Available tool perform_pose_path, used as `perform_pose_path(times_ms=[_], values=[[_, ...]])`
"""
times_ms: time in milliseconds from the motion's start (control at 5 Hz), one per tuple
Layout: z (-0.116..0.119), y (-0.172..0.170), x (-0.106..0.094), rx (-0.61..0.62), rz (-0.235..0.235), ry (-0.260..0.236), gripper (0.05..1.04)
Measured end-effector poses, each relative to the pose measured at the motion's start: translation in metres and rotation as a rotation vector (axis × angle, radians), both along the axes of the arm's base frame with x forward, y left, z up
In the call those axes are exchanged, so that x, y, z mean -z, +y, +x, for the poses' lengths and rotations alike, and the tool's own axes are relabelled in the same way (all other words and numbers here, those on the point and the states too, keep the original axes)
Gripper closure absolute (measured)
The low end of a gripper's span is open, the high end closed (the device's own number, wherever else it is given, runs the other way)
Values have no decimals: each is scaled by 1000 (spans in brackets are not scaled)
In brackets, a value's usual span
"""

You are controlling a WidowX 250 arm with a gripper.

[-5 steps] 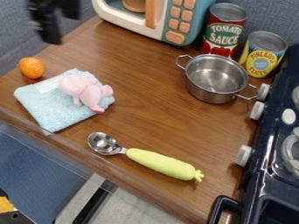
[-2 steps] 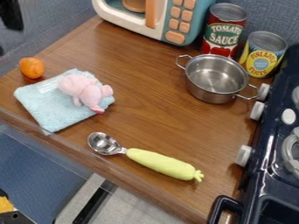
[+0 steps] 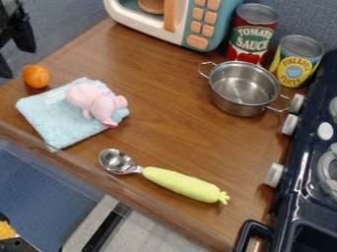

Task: Take the orange object and put it in the pot

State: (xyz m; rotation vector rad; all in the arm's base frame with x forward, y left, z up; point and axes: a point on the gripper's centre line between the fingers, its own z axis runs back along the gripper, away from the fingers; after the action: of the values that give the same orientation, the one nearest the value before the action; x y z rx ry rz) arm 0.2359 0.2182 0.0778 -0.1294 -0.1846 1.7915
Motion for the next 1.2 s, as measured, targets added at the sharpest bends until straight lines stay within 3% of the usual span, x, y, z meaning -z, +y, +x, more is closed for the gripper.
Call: perform_pose_path(times_ms=[200,400,600,800,1000,1200], values=[[11,-7,15,61,-19,41,83],[14,-8,15,75,7,73,133],[18,-10,18,69,43,87,419],[18,-9,20,48,54,69,502],[18,-11,20,35,65,71,502],[15,-22,19,35,47,92,502]])
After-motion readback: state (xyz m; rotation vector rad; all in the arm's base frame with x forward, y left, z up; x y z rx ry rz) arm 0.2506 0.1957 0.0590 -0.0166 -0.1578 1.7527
